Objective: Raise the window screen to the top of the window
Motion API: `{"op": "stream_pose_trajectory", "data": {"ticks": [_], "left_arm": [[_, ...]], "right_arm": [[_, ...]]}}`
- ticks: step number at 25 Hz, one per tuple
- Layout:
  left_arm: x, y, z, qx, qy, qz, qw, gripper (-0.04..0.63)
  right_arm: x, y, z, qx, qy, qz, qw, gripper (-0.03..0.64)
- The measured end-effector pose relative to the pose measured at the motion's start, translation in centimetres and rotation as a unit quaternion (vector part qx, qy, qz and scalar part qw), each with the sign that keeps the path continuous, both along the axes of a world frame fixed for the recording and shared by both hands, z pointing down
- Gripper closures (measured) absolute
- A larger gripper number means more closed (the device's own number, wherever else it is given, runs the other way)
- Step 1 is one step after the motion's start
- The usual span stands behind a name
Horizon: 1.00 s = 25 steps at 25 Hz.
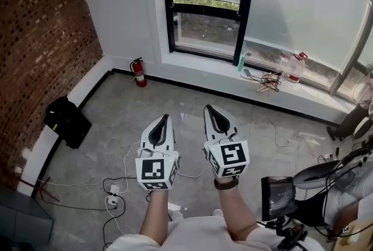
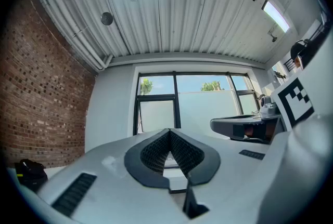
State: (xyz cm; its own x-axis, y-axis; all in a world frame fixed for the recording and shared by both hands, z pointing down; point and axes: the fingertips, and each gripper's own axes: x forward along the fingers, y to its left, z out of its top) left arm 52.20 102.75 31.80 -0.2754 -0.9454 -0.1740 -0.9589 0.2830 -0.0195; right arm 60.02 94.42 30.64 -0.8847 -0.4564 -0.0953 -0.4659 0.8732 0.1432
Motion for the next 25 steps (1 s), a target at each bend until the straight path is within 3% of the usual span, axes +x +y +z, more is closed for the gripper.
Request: {"op": "stream_pose_trajectory", "data": {"ticks": [10,12,14,16,20,23,25], "left_arm": [[-6.0,6.0,1.3,-0.01,-0.032,-0.012,0.9994,0.595],[-7.3,7.3,2.0,-0.019,-0.042,-0.041,0.9981,0.596],[-9.6,8.9,3.0,-0.025,-0.027,-0.092,0.9951,0.595],[-11.5,9.9,4.4,-0.039,-0.015,-0.116,0.9924,0.595],[-13.7,10.3,7.6,-0.088,0.012,-0.115,0.9895,0.595],[-15.4,9.3,8.1,-0.075,0.016,-0.129,0.9886,0.595],[-16.6,7.3,8.4,-0.069,0.012,-0.115,0.9908,0.597]], "right_arm": [[-5.6,5.8,1.6,-0.015,-0.002,0.022,1.0,0.617],[-6.5,6.8,2.4,-0.02,-0.001,0.021,1.0,0.617],[-7.7,7.8,3.4,-0.025,0.006,0.02,0.999,0.617],[-9.3,8.9,4.7,-0.029,0.017,0.008,0.999,0.617],[-13.1,10.9,6.4,-0.022,0.03,-0.044,0.998,0.617],[-15.5,9.9,7.0,-0.02,0.031,-0.059,0.998,0.617],[-17.2,8.3,7.6,-0.025,0.028,-0.063,0.997,0.617]]}}
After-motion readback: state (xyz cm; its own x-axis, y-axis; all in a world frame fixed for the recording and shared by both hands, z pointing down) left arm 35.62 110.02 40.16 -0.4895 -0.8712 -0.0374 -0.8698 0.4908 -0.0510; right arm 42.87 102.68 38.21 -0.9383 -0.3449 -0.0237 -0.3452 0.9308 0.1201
